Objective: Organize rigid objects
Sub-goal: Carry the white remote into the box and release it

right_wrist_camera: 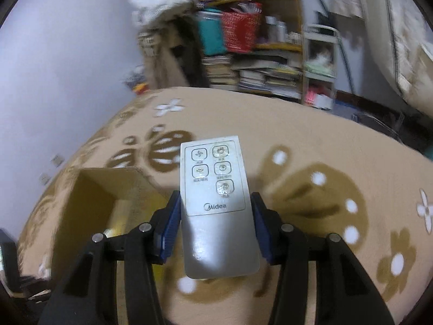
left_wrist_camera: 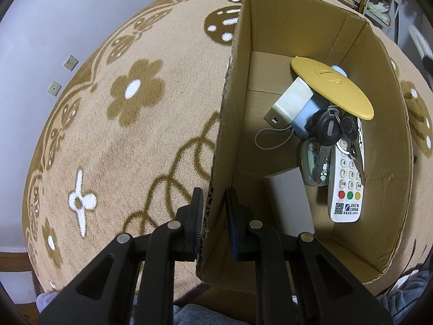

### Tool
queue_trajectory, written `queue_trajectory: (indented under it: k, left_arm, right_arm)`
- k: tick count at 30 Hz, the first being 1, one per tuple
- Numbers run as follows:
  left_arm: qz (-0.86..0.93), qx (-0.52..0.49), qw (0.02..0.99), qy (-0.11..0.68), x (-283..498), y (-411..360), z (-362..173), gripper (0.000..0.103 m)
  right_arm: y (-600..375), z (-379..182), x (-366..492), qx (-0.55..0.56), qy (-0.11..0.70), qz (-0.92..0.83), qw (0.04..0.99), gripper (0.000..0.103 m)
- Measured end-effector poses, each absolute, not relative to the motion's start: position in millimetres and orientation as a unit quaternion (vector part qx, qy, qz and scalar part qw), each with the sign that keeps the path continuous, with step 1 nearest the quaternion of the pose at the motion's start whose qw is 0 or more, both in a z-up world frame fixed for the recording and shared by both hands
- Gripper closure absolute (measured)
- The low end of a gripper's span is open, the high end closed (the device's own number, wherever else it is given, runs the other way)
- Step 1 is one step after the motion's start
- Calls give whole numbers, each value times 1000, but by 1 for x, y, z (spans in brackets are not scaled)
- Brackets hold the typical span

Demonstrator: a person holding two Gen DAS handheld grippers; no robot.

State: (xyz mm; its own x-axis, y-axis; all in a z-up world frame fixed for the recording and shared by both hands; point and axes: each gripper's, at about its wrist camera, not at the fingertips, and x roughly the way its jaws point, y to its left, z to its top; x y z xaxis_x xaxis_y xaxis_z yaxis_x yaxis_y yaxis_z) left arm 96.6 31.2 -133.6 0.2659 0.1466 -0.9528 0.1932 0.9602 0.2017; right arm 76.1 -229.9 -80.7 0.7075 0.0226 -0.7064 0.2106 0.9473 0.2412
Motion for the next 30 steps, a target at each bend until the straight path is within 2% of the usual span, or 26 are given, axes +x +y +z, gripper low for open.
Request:
queue_trajectory:
  k: [9, 16, 30]
  left_arm:
    - [-15, 139, 783, 606, 97, 33, -134, 87]
    - [-15, 139, 783, 606, 98, 32, -133, 87]
    - [-16, 139, 783, 606, 99, 33, -132, 87]
  right_arm:
    - [-166, -56, 79, 100, 383, 42, 917, 50]
    - [-131, -74, 86, 48, 422, 60, 903, 50]
    - [-114, -97, 91, 26, 465, 95, 880, 52]
